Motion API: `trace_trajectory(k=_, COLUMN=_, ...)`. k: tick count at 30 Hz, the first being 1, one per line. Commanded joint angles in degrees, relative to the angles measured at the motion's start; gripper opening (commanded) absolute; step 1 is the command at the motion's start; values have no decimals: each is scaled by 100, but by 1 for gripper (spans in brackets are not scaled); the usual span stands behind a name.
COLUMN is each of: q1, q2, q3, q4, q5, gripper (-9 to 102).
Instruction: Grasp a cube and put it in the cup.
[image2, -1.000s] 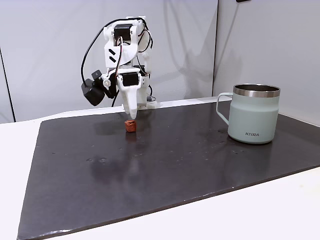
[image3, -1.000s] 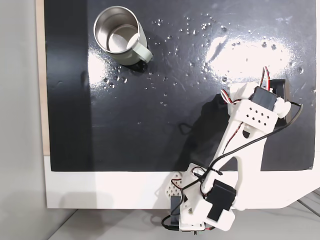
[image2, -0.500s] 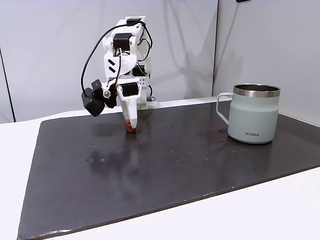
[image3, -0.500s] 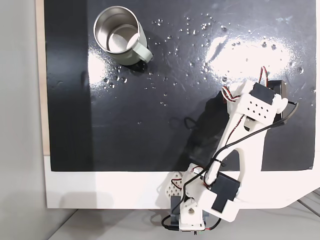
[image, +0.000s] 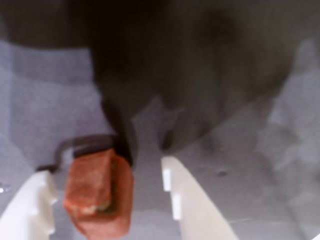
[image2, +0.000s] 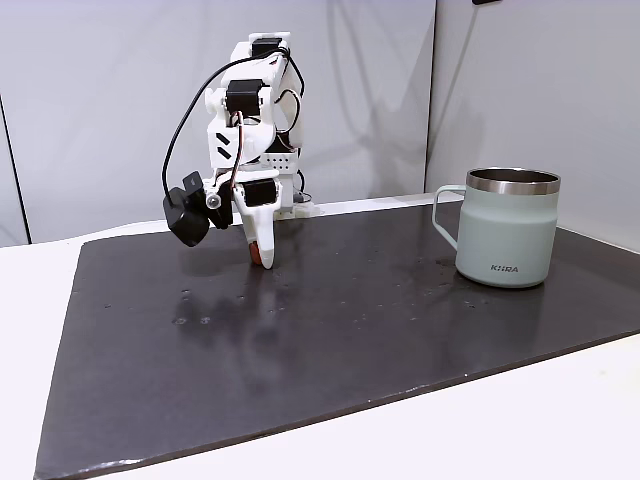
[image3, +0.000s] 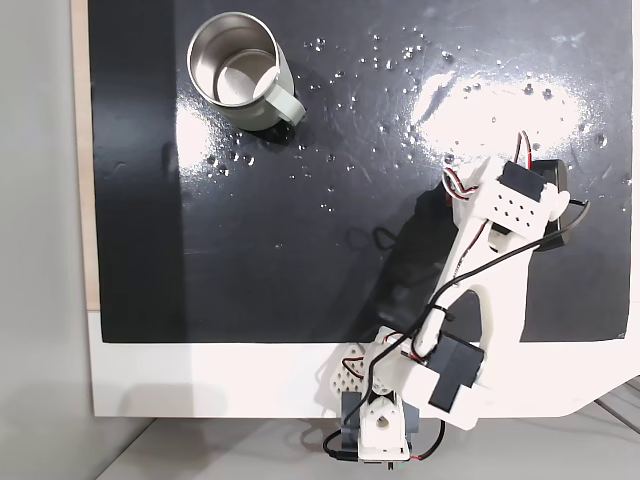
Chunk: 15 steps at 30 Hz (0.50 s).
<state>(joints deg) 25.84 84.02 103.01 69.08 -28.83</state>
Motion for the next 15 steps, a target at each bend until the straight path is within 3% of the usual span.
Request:
trace_trajectory(k=1, q1=-79, q2=18, q3=-35, q4=-79, q5=70, gripper=23)
trace_trajectory(k=15, q1=-70, q2=18, q3=-79, q4=-88, q5=79, gripper=2)
